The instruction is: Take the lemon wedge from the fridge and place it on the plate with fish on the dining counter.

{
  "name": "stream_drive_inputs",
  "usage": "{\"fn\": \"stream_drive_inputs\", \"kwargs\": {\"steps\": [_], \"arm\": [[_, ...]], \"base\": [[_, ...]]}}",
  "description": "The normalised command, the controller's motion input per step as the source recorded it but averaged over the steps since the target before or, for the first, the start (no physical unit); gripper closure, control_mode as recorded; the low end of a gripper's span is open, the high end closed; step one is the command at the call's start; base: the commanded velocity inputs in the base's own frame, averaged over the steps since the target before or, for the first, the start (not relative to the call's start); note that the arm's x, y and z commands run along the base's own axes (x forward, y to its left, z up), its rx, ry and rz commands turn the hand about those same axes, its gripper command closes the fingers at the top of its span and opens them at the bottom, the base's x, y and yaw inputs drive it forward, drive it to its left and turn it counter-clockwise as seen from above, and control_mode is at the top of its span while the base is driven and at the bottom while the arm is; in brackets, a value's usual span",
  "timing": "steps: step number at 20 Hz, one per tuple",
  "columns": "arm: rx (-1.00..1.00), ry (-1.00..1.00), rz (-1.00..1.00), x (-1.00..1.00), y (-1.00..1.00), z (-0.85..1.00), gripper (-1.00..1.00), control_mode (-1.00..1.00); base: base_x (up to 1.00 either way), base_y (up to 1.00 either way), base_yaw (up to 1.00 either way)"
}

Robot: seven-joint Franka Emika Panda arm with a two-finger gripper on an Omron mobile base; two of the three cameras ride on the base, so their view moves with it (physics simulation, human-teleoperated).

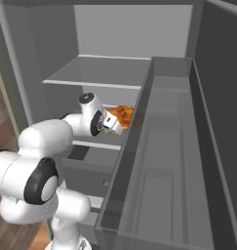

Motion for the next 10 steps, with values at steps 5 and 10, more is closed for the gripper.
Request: {"fn": "stream_drive_inputs", "kwargs": {"steps": [5,10], "arm": [[0.0,-0.03,-0.15,-1.0,0.3,0.86,1.0,-1.0],[0.02,0.0,-0.18,-1.0,0.15,0.47,1.0,-1.0]], "base": [[0.0,0.0,0.0],[0.0,0.0,0.0]]}}
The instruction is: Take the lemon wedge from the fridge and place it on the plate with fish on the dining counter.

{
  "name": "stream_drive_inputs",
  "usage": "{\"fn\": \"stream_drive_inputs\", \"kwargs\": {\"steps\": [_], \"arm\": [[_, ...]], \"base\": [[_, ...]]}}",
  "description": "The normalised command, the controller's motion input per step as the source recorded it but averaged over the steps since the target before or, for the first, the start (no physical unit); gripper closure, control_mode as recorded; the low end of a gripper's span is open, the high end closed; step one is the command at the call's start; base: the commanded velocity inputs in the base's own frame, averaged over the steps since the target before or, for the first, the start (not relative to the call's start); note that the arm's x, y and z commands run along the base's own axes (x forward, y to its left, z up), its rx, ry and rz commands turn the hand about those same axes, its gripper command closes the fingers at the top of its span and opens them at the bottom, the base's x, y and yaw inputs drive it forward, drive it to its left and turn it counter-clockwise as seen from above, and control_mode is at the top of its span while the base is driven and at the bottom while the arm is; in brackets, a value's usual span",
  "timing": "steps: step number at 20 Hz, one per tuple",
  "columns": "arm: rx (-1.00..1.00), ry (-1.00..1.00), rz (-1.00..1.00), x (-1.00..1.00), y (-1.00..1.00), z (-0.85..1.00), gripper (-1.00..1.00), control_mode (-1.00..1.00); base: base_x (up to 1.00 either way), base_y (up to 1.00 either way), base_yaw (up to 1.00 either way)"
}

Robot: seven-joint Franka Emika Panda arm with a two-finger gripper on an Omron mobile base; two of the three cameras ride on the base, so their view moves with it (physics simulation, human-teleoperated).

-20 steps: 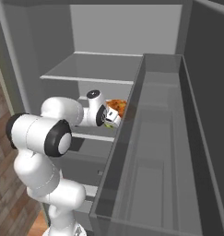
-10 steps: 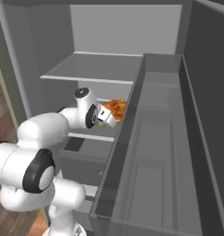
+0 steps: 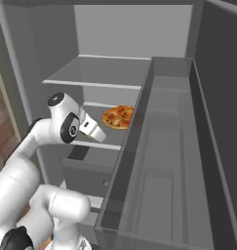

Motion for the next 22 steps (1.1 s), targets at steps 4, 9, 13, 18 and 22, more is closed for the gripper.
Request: {"fn": "stream_drive_inputs", "kwargs": {"steps": [4,9,13,18,22], "arm": [[0.08,0.0,-0.11,-1.0,0.02,0.18,1.0,-1.0],[0.15,0.08,-0.04,-1.0,0.0,0.0,1.0,-1.0],[0.12,0.19,0.08,-1.0,0.22,0.0,1.0,-1.0],[0.0,0.0,0.0,0.0,0.0,0.0,1.0,1.0],[0.0,0.0,0.0,0.0,0.0,0.0,1.0,1.0]], "base": [[0.0,0.0,0.0],[0.0,0.0,0.0],[0.0,0.0,0.0],[-1.0,0.31,0.41],[-1.0,0.21,0.55]]}}
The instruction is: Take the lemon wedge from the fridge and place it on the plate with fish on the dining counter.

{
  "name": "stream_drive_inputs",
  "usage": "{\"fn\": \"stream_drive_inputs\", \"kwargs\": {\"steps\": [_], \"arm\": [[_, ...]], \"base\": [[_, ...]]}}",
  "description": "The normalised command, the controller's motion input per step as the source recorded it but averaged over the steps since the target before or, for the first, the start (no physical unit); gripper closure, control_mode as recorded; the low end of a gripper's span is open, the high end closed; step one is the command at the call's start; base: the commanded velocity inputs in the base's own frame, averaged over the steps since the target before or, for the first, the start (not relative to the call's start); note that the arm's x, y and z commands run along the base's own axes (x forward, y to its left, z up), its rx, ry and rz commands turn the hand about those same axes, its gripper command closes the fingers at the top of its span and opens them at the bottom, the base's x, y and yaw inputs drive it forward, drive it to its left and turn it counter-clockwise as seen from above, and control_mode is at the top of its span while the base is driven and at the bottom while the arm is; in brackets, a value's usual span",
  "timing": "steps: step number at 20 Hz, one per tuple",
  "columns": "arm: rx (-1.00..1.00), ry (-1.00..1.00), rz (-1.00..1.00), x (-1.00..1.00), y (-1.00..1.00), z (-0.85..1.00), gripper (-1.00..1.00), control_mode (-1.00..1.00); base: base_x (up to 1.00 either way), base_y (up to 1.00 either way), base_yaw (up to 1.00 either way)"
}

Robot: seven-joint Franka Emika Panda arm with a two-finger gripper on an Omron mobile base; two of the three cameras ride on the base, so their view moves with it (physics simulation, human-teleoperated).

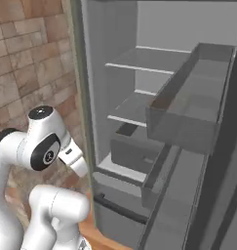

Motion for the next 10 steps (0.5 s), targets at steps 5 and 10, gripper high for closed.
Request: {"fn": "stream_drive_inputs", "kwargs": {"steps": [5,10], "arm": [[0.0,0.0,0.0,0.0,0.0,0.0,1.0,1.0],[0.0,0.0,0.0,0.0,0.0,0.0,1.0,1.0]], "base": [[-0.29,0.06,0.85],[0.0,0.04,0.95]]}}
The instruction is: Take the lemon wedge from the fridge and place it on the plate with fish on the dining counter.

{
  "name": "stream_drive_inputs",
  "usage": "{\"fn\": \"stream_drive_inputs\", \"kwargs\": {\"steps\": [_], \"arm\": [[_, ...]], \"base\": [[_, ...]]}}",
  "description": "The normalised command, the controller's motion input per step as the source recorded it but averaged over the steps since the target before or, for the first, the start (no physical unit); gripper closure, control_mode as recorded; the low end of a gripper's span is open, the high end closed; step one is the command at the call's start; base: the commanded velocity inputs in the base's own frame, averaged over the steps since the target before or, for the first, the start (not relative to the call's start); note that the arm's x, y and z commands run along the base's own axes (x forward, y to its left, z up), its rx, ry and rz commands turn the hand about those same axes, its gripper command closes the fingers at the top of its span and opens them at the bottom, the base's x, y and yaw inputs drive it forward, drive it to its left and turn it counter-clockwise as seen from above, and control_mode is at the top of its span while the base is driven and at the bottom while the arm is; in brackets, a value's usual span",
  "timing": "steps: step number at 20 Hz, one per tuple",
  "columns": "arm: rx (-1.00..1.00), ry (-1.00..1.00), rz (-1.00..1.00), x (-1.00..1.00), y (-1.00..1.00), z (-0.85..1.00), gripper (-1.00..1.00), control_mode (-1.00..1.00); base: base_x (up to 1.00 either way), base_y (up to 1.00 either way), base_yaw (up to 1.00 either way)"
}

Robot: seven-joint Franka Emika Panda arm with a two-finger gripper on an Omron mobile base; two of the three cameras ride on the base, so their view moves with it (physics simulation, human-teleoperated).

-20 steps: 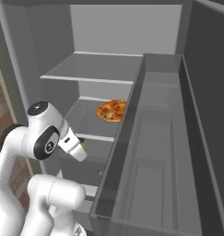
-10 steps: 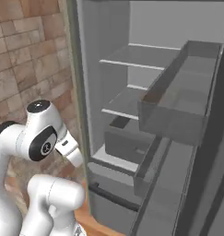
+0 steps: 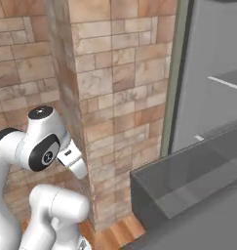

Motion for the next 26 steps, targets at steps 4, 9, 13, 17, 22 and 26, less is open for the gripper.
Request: {"fn": "stream_drive_inputs", "kwargs": {"steps": [4,9,13,17,22,26], "arm": [[0.0,0.0,0.0,0.0,0.0,0.0,1.0,1.0],[0.0,0.0,0.0,0.0,0.0,0.0,1.0,1.0],[0.0,0.0,0.0,0.0,0.0,0.0,1.0,1.0],[0.0,0.0,0.0,0.0,0.0,0.0,1.0,1.0],[0.0,0.0,0.0,0.0,0.0,0.0,1.0,1.0],[0.0,0.0,0.0,0.0,0.0,0.0,1.0,1.0]], "base": [[-0.04,0.11,0.91],[-0.05,0.13,0.91],[0.0,0.12,0.96],[0.0,0.11,0.96],[0.0,0.1,0.97],[0.0,0.09,0.98]]}}
